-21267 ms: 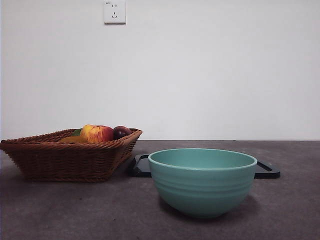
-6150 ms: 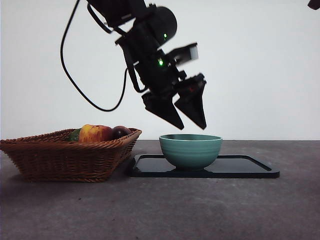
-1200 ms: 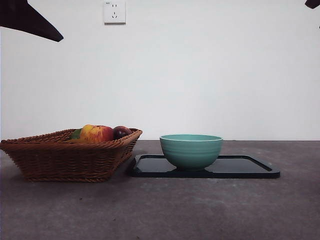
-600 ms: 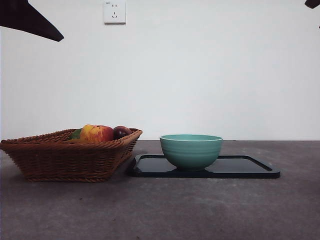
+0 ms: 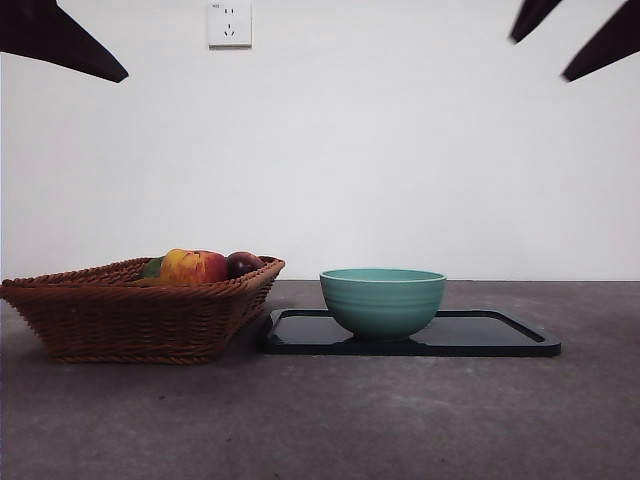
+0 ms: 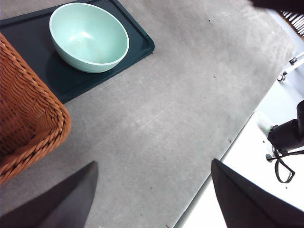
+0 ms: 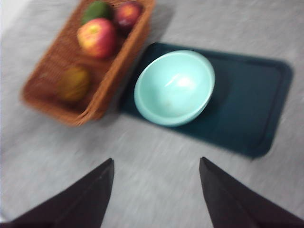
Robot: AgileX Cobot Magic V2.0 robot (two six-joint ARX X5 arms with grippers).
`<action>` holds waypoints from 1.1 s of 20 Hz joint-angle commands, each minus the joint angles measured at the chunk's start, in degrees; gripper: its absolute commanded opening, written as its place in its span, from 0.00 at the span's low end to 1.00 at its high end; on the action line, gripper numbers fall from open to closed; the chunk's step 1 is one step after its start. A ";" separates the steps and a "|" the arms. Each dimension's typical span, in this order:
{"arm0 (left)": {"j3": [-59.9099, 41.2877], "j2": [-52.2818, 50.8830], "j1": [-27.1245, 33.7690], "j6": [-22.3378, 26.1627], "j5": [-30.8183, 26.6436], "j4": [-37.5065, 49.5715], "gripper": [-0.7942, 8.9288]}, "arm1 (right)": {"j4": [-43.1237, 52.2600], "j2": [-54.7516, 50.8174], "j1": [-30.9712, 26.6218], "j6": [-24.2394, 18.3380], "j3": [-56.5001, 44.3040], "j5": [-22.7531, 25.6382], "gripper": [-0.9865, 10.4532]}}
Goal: Pick up the wifruite, put it on the bowl, pick up the plate, put it on desk
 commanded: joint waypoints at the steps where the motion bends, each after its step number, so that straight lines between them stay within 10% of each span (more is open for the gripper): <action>1: 1.18 0.33 -0.26 0.87 0.33 0.39 0.47 | 0.63 8.17 -0.26 -1.51 5.62 1.25 0.34; 22: 1.18 0.33 -0.26 0.87 0.31 0.20 0.47 | 11.82 48.15 -1.55 -4.09 17.16 1.77 0.32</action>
